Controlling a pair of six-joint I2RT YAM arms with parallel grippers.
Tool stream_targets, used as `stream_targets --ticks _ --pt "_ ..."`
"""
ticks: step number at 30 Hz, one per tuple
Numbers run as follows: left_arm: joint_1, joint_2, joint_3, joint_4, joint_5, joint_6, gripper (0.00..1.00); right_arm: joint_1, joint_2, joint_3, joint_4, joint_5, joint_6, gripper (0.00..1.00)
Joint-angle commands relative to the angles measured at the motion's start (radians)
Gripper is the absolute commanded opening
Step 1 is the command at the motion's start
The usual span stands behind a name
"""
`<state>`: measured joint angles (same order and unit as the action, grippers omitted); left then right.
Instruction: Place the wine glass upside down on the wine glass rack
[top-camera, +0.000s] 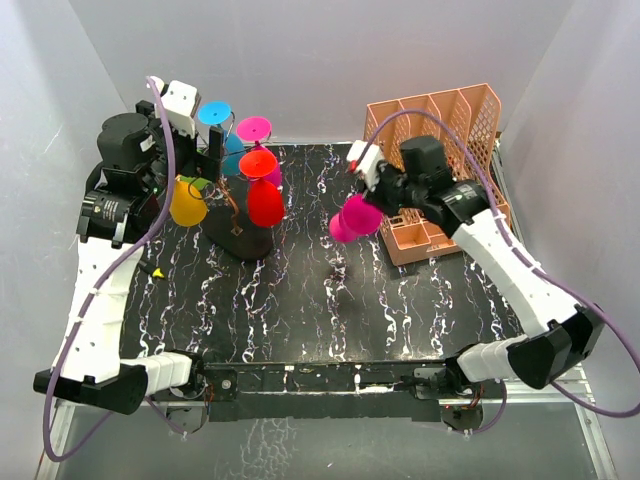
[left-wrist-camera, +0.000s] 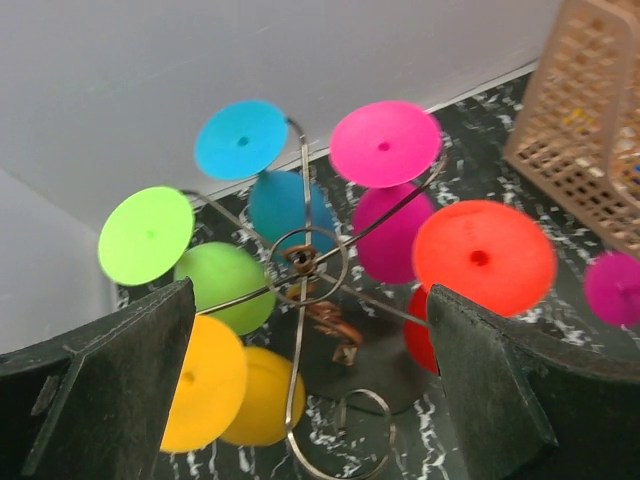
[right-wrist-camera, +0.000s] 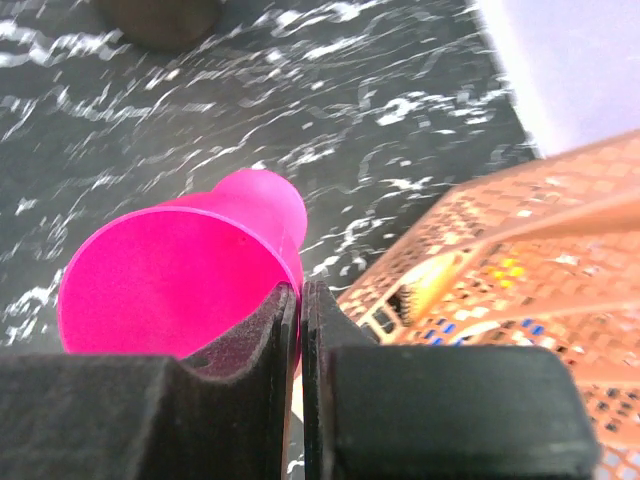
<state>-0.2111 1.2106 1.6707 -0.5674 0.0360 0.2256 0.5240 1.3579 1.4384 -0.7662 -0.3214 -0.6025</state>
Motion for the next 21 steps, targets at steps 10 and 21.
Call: stream_targets --ticks 10,21 --pt "0.007 0.089 0.09 0.038 0.327 -0.2 0.97 -0.204 -0.097 0.151 0.305 0.293 0.364 0.08" --pt "-0.004 0.178 0.103 0.174 0.49 -0.395 0.95 -0.206 -0.019 0.307 0.358 0.262 0.476 0.08"
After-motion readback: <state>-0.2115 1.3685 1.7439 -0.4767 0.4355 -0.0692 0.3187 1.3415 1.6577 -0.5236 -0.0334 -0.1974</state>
